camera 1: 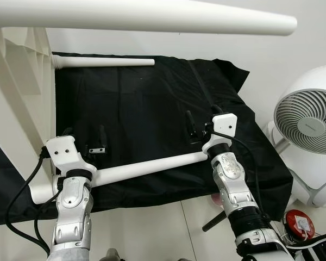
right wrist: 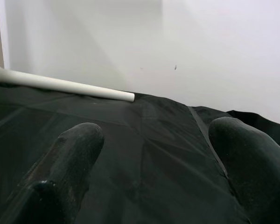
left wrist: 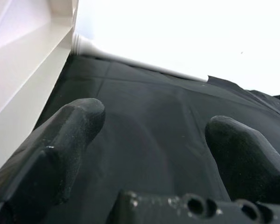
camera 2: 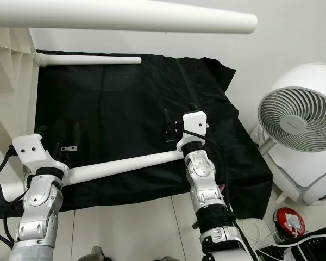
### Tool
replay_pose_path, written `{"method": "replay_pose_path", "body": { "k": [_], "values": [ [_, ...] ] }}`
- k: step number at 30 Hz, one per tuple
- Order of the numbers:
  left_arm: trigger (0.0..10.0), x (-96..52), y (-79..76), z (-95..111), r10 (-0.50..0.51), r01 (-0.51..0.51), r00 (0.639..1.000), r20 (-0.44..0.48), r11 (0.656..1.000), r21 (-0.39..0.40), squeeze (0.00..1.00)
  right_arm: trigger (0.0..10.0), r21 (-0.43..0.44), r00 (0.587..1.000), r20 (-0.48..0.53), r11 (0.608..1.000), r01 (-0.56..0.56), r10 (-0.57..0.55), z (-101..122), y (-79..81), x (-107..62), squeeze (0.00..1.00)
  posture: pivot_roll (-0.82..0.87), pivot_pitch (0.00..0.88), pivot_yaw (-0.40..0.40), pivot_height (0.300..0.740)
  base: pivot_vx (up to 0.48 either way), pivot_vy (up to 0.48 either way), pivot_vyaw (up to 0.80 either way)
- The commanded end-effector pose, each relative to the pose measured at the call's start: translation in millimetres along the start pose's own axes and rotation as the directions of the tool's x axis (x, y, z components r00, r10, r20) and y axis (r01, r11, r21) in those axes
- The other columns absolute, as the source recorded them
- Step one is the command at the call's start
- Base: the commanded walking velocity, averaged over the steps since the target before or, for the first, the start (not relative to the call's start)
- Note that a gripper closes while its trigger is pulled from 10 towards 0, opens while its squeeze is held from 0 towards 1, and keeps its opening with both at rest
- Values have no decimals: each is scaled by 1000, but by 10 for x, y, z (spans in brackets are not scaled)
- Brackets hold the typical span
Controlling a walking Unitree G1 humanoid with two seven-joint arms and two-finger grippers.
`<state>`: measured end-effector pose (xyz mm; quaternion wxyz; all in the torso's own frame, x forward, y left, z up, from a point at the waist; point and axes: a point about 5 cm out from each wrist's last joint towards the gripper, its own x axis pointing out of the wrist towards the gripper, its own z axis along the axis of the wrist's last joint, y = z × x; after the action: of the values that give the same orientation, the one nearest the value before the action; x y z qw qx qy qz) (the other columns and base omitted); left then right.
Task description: Building children table
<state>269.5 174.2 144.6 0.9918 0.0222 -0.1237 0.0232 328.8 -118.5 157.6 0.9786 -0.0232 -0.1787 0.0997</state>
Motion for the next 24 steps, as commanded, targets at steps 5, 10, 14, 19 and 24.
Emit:
{"method": "replay_pose_path", "body": {
  "k": [5, 10, 14, 19, 24],
  "values": [
    [10000, -136, -261, 54, -238, 238, 971, 28, 971, 29, 0, 10000, -12, 1000, -15, 1000, -6, 6, -33, -24, 0, 0, 114, 8, -126, 740, 0, 0, 0],
    [10000, -277, -257, 2, -310, 310, 951, -5, 949, 54, 0, 10000, -11, 1000, -19, 1000, -7, 6, -44, -27, -8, 0, 119, 2, -126, 740, 0, 0, 0],
    [10000, -363, -130, -45, -330, 332, 943, -37, 940, 80, 0, 10000, -1, 1000, -15, 1000, -17, 17, -39, -15, -6, 0, 128, 4, -128, 740, 0, 0, 0],
    [10000, -336, 87, -82, -321, 328, 945, -69, 930, 169, 0, 10000, 1, 1000, -9, 1000, -28, 28, -32, 9, -4, 0, 129, 0, -121, 740, 0, 0, 0],
    [10000, -258, 318, -18, -281, 289, 957, -66, 929, 230, 0, 10000, 6, 1000, -9, 1000, -15, 15, -39, -5, -21, 0, 128, 14, -114, 740, 0, 0, 0]
  ]
}}
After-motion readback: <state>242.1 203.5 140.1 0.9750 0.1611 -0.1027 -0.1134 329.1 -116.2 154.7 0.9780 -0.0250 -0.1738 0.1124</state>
